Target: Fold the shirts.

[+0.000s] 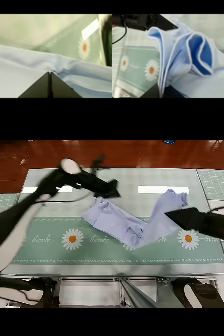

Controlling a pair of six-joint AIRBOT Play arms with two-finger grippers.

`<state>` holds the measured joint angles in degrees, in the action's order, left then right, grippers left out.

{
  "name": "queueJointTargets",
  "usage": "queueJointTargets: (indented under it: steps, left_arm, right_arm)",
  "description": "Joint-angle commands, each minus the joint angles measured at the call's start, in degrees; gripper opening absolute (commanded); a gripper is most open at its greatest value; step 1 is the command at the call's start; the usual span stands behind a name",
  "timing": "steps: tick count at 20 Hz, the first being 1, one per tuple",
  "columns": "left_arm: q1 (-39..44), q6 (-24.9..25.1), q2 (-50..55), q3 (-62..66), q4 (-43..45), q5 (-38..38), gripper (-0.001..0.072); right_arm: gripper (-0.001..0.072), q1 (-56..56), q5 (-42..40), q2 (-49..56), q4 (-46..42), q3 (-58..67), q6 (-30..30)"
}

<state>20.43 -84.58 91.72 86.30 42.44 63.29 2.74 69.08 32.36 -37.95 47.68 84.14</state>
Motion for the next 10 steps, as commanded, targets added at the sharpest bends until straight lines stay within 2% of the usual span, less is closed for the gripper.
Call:
queueJointTargets:
  steps: [1, 5, 8, 10]
  left_arm:
    - [-13.6, 0.2, -17.2, -12.3, 10.6, -1.6, 0.0020]
    - [-22.0, 2.0, -37.7, -30.7, 8.2, -2.7, 0.0020]
    - [-20.0, 2.0, -49.1, -40.8, 2.3, -6.6, 0.0020]
    - [-17.4, 2.0, -52.8, -44.4, 2.1, -7.3, 0.0020]
  right_arm:
    - [0.0027, -12.7, -12.9, 12.7, 4.7, 3.3, -4.0]
    - [0.0028, -25.5, -20.1, 36.3, 4.9, 14.4, -6.6]
    - [0.0028, -30.5, -20.9, 53.8, 5.1, 25.6, -6.8]
    - [0.0028, -32.3, -20.8, 62.1, 6.9, 30.9, -6.6]
